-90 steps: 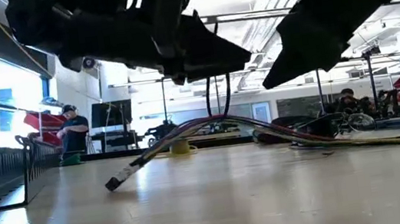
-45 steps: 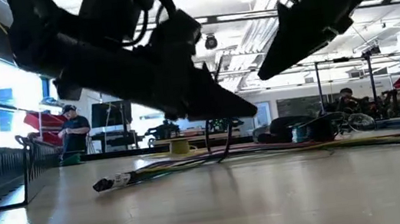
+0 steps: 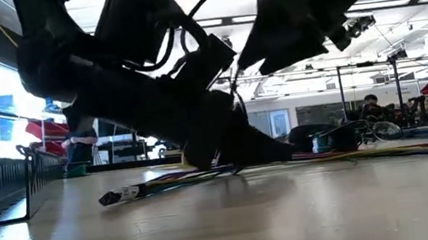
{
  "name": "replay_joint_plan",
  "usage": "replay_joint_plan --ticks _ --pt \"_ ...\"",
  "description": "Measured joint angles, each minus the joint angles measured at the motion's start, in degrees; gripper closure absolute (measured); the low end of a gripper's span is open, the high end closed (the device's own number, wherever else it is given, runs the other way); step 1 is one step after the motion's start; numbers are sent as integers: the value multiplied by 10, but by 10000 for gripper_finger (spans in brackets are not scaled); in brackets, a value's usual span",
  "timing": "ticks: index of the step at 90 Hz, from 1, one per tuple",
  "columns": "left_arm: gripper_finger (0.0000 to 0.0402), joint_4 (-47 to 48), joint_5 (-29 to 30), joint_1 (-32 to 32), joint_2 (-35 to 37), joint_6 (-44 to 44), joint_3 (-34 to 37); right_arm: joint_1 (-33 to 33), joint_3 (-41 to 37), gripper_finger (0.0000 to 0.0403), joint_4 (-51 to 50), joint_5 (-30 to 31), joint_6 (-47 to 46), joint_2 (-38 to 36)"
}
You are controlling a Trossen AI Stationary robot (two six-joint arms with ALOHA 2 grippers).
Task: Ziptie cables
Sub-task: Wrap the cables together using a black zip tie
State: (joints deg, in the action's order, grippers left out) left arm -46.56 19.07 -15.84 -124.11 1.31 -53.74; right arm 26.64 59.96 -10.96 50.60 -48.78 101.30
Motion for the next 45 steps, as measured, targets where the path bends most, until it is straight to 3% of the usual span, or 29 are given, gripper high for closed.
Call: replay_joint_plan --ticks 32,45 --pt "374 5 -1 0 0 -1 0 -23 0 206 23 -77 97 0" --pt "374 4 -1 0 0 -1 0 -22 0 206 24 -68 87 0"
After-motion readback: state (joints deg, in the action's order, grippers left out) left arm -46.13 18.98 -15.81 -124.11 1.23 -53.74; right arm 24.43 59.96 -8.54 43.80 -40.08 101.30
